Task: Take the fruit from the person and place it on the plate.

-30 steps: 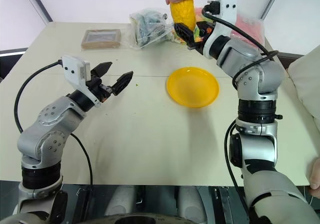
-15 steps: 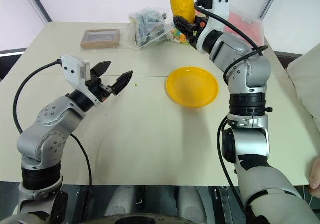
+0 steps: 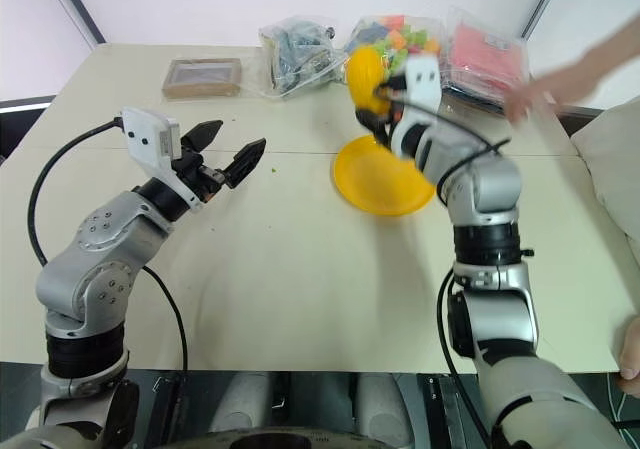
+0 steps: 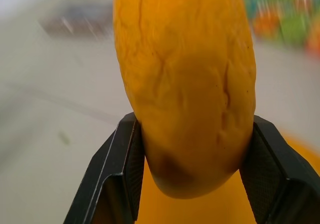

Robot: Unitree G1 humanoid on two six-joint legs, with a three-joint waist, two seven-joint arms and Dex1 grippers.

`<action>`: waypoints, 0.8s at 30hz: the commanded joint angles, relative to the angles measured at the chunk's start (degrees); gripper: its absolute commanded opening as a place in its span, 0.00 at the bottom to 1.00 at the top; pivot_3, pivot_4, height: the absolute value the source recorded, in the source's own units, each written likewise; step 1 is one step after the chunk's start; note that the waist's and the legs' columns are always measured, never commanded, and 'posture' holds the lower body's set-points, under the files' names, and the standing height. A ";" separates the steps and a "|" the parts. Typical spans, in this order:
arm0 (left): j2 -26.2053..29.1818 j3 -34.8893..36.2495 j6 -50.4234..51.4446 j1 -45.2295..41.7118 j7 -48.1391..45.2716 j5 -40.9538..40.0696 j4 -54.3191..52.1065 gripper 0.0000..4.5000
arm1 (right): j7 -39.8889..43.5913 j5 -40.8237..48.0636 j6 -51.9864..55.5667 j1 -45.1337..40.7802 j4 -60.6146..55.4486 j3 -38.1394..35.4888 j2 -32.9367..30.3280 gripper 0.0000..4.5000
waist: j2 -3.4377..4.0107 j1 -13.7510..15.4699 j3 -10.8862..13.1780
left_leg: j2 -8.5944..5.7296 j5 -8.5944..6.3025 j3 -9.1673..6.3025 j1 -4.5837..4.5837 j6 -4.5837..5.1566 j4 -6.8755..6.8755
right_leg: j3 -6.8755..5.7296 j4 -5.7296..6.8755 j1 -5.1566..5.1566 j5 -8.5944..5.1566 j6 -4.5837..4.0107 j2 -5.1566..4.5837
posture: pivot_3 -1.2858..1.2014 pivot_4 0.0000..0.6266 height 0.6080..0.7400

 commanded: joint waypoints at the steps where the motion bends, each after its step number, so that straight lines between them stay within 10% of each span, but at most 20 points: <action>1: 0.41 0.61 -0.60 -0.58 -0.30 -0.20 -1.37 1.00 | -0.55 -3.17 -0.43 1.74 -5.04 1.46 -1.14 0.45 | 0.02 -0.13 0.01 | 0.00 0.00 0.00 0.00 0.00 0.00 | 0.00 0.00 -0.01 0.00 0.00 0.00 | 0.52 0.24 0.93; 12: 0.34 -0.79 -0.24 0.20 -0.55 0.08 -2.09 1.00 | 0.40 -9.50 -2.44 10.33 -8.70 4.56 -2.07 0.45 | 0.02 -0.98 0.01 | 0.01 0.00 -0.04 0.01 0.00 -0.03 | 0.00 0.00 -0.02 0.00 0.00 0.05 | 0.52 0.24 0.93; 16: 0.38 -0.86 -0.11 0.04 -0.59 0.07 -2.02 1.00 | 2.27 -9.70 -4.80 10.78 -9.80 4.33 -2.37 0.97 | 0.01 -0.95 0.01 | 0.02 0.00 -0.05 0.01 0.00 -0.03 | 0.00 0.00 -0.02 0.00 0.00 0.06 | 0.52 0.24 0.93; 24: 0.10 -0.78 0.00 -0.01 -0.07 0.25 -2.07 1.00 | 14.08 -7.27 -14.70 10.46 -13.96 1.87 -7.35 0.99 | 0.01 -0.79 0.01 | 0.00 0.00 -0.04 0.01 0.00 -0.03 | 0.00 -0.01 -0.01 0.00 0.01 0.04 | 0.52 0.24 0.93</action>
